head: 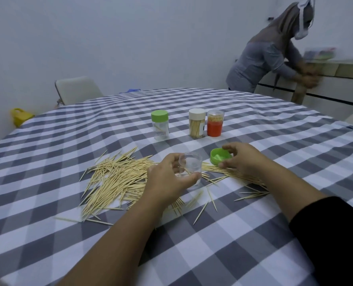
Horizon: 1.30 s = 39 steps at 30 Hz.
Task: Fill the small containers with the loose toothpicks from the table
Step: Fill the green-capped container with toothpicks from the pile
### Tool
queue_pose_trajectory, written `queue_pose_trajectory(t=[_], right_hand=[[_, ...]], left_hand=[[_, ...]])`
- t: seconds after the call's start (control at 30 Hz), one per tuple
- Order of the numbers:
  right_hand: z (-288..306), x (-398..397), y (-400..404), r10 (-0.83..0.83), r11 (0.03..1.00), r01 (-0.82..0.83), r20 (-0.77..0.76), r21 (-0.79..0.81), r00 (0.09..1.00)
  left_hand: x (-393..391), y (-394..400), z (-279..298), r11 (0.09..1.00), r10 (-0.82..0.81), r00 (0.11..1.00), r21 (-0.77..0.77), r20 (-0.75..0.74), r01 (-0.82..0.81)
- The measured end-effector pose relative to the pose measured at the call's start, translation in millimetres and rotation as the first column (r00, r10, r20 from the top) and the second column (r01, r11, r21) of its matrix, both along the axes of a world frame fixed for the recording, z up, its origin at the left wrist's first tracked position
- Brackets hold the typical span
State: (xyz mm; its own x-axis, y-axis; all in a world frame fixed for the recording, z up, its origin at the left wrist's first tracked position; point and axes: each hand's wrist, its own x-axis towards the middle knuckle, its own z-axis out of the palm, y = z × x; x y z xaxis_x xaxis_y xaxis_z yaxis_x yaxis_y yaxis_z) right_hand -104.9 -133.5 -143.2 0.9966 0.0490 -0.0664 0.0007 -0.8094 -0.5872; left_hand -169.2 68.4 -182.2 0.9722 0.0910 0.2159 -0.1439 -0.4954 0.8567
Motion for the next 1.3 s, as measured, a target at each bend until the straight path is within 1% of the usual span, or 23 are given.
queue_pose_trajectory(t=[0.03,0.07,0.1,0.2,0.27,0.3,0.33,0.5,0.53,0.63,0.7,0.77,0.87,0.93,1.03,1.07,1.2,1.3], right_hand=[[5,-2,-2,0.011,0.999,-0.011,-0.016,0.038,1.000],[8,-5,-5,0.019,0.999,-0.018,-0.029,0.030,0.999],[11,-7,-9,0.010,1.000,-0.011,-0.020,-0.016,1.000],[17,-7,-23,-0.091,0.964,0.082,-0.024,-0.252,0.996],[18,-9,-32,-0.117,0.892,0.066,-0.086,-0.447,0.989],[17,-10,-36,-0.119,0.857,0.044,-0.115,-0.514,0.986],[15,-12,-39,-0.130,0.844,0.037,-0.136,-0.535,0.982],[14,-18,-49,-0.070,0.847,-0.012,-0.133,-0.531,0.989],[16,-21,-49,-0.051,0.859,-0.029,-0.142,-0.511,0.989],[31,-38,-44,0.041,0.877,-0.122,-0.181,-0.464,0.983],[37,-46,-44,0.105,0.872,-0.185,-0.196,-0.453,0.975],[41,-52,-46,0.153,0.839,-0.249,-0.230,-0.484,0.961],[44,-56,-51,0.157,0.738,-0.332,-0.329,-0.587,0.931],[42,-58,-55,0.131,0.706,-0.356,-0.381,-0.612,0.915],[36,-59,-61,0.111,0.660,-0.352,-0.378,-0.664,0.919],[33,-59,-62,0.115,0.657,-0.344,-0.362,-0.671,0.925],[30,-56,-60,0.158,0.721,-0.316,-0.298,-0.616,0.942],[29,-51,-59,0.185,0.741,-0.310,-0.263,-0.595,0.947]], left_hand=[[0,0,0,1.000,-0.003,1.000,0.000,0.002,0.003],[0,0,0,1.000,-0.006,1.000,0.000,0.004,0.006],[0,1,0,1.000,-0.007,1.000,0.001,0.008,0.007],[0,1,0,1.000,-0.008,1.000,0.006,0.009,0.008],[0,2,0,1.000,-0.008,1.000,0.012,0.004,0.008],[0,2,1,1.000,-0.011,1.000,0.013,0.003,0.011],[-1,2,1,1.000,-0.013,1.000,0.012,0.003,0.013],[-2,1,5,1.000,-0.023,1.000,0.003,0.003,0.023],[-3,1,5,1.000,-0.023,1.000,0.003,0.004,0.023],[-4,1,6,1.000,-0.021,1.000,0.011,0.005,0.021],[-6,0,8,1.000,-0.022,1.000,0.008,0.002,0.022],[-7,-1,9,1.000,-0.023,1.000,0.011,-0.002,0.023],[-8,-2,11,1.000,-0.019,1.000,0.020,-0.004,0.019],[-9,-3,12,1.000,-0.019,1.000,0.021,-0.005,0.019],[-9,-3,13,1.000,-0.019,1.000,0.018,-0.005,0.019],[-10,-3,13,1.000,-0.018,1.000,0.018,-0.005,0.018],[-10,-3,12,1.000,-0.009,1.000,0.009,0.003,0.009],[-10,-3,13,1.000,-0.011,1.000,0.011,0.008,0.011]])
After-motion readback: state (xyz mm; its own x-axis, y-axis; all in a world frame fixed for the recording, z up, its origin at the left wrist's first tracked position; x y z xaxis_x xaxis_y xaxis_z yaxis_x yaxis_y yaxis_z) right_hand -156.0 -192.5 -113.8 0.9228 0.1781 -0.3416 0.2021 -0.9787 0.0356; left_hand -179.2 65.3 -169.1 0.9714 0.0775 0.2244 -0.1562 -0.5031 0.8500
